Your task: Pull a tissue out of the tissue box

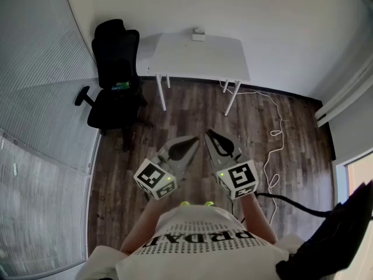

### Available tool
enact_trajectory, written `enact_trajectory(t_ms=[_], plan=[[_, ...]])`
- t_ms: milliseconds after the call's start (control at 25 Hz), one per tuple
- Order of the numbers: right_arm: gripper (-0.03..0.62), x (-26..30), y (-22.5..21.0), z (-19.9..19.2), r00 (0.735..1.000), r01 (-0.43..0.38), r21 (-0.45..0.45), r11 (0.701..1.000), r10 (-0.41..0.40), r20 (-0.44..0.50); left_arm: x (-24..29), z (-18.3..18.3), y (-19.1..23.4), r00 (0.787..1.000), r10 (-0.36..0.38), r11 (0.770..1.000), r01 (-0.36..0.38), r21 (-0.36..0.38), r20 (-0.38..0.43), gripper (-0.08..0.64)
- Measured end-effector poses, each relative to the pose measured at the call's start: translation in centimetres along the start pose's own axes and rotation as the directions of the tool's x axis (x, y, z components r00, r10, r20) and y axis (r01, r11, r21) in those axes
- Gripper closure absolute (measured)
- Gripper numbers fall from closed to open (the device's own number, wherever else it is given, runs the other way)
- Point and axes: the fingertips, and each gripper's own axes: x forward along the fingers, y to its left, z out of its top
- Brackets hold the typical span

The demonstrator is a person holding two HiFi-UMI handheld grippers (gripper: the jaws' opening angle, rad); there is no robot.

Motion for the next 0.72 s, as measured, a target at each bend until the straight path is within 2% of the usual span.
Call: enact_trajectory(t_ms=[360, 720], plan=[[0.555, 1.0, 1.6, -0.6, 0.999, 0.023, 0.008, 1.000, -0.023, -0.042, -2.8, -0.3, 1.1, 1.000, -0.005, 1.000, 0.005, -0.028, -0.026, 0.569], [0.557, 1.6, 1.0, -2.4, 0.998, 0.004, 0.053, 0.999, 0.000, -0.068, -3.5, -2.1, 2.4, 0.998, 0.038, 0.996, -0.042, -0.084, -0.046, 0.569]])
